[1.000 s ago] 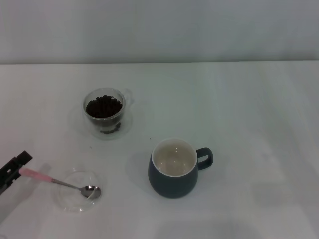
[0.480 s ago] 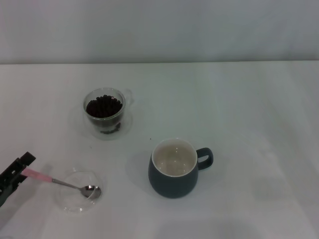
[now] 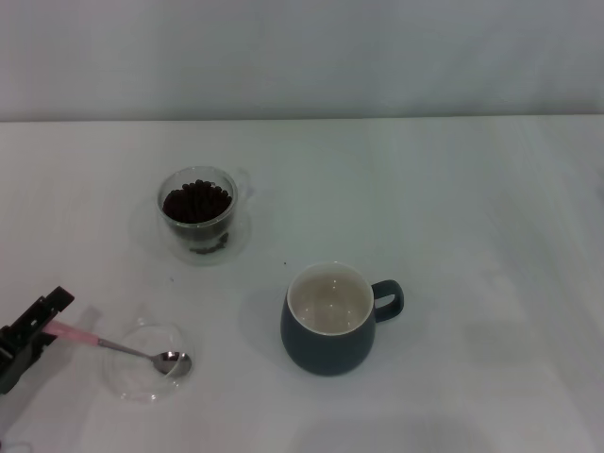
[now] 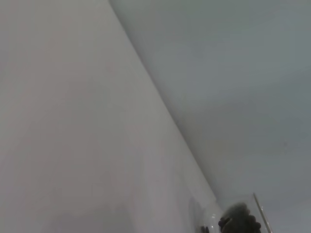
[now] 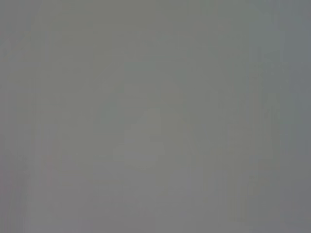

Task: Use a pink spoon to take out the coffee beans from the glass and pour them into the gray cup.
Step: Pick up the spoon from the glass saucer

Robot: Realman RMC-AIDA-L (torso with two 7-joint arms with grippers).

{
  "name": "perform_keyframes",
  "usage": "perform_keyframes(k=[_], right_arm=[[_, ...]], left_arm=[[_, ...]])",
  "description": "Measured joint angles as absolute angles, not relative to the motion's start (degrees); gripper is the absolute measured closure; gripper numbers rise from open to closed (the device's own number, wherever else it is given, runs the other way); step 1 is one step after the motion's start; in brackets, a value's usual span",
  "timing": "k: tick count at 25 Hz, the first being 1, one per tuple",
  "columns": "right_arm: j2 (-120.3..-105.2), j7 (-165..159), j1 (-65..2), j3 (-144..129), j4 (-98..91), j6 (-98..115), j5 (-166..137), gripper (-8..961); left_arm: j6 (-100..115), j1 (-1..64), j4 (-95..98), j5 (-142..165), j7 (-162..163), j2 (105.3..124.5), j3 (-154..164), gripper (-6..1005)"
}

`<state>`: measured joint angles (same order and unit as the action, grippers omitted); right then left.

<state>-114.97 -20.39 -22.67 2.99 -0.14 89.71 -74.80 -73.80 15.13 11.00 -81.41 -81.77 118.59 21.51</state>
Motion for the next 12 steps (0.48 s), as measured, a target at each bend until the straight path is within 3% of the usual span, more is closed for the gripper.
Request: perform_keyframes(k=[12], right_arm=[[-114.99,-20.39,-24.94,2.99,-0.83,87.39,-74.77,212]], left_arm=[[-73.65,15.17,9.01,-83.49,-82.93,118.83,21.56,167]])
